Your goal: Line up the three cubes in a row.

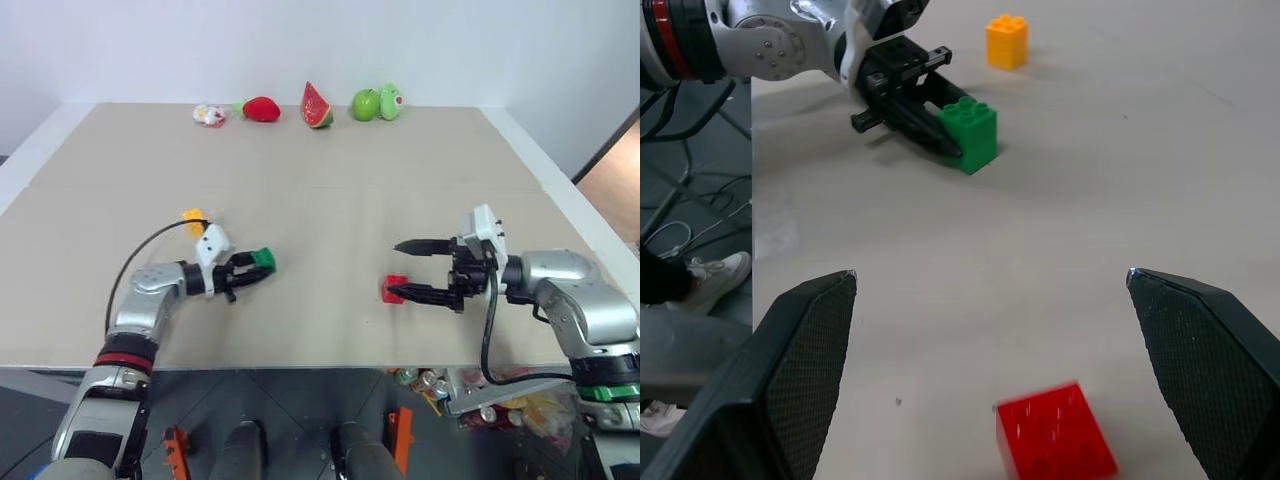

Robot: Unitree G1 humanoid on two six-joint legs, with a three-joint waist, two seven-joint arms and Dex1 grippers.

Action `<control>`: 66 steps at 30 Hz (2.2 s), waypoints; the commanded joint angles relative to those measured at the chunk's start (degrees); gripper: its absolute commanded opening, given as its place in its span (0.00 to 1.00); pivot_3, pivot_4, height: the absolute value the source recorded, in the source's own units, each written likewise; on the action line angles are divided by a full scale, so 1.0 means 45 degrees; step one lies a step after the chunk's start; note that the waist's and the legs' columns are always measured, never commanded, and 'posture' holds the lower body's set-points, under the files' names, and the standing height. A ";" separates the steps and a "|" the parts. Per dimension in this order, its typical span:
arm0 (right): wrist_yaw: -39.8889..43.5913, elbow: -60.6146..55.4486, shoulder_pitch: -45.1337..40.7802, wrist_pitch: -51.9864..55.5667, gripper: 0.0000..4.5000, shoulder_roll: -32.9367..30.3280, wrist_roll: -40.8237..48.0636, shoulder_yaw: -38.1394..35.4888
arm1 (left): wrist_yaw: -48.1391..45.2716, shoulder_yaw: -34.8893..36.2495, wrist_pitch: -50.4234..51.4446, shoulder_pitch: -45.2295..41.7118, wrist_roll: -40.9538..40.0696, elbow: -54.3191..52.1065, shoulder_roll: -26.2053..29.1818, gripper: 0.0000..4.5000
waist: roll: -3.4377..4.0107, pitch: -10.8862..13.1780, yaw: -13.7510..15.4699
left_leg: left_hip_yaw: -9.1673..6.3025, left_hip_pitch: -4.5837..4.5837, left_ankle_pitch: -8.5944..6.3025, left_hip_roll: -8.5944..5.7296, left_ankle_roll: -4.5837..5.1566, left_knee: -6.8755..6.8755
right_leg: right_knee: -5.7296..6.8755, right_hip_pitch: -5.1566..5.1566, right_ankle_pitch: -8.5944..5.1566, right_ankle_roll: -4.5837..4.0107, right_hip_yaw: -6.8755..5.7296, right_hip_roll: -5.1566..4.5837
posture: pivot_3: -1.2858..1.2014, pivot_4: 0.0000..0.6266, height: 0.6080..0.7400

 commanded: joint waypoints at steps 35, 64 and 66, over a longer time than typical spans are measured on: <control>-0.1095 -0.2504 0.1053 0.0771 1.00 -0.0597 0.1742 -0.1599 | -0.1955 -0.1529 -0.0674 -0.2500 0.0838 0.2317 -0.2162 0.29 | 0.0000 0.0001 -0.0041 | -0.0026 -0.0002 0.0000 -0.0017 0.0011 0.0010 | 0.0000 0.0006 0.0006 0.0022 0.0016 0.0012 | 0.52 0.24 1.00; -0.1119 -0.1968 0.0521 0.0640 1.00 -0.0386 0.1477 -0.1448 | -0.1708 -0.1254 -0.1169 -0.1799 0.1062 0.1780 -0.1635 0.98 | 0.0000 0.0001 -0.0099 | -0.0027 -0.0003 0.0000 -0.0019 0.0011 0.0011 | 0.0000 0.0006 0.0007 0.0027 0.0018 0.0013 | 0.52 0.24 1.00; -0.1041 -0.1889 0.0392 0.0644 1.00 -0.0403 0.1476 -0.1394 | -0.1964 -0.1143 -0.0595 -0.1246 0.0820 0.0700 -0.0994 0.98 | 0.0000 0.0001 -0.0166 | -0.0029 0.0000 0.0000 -0.0011 0.0011 0.0003 | 0.0001 0.0005 0.0006 0.0024 0.0017 0.0018 | 0.52 0.24 1.00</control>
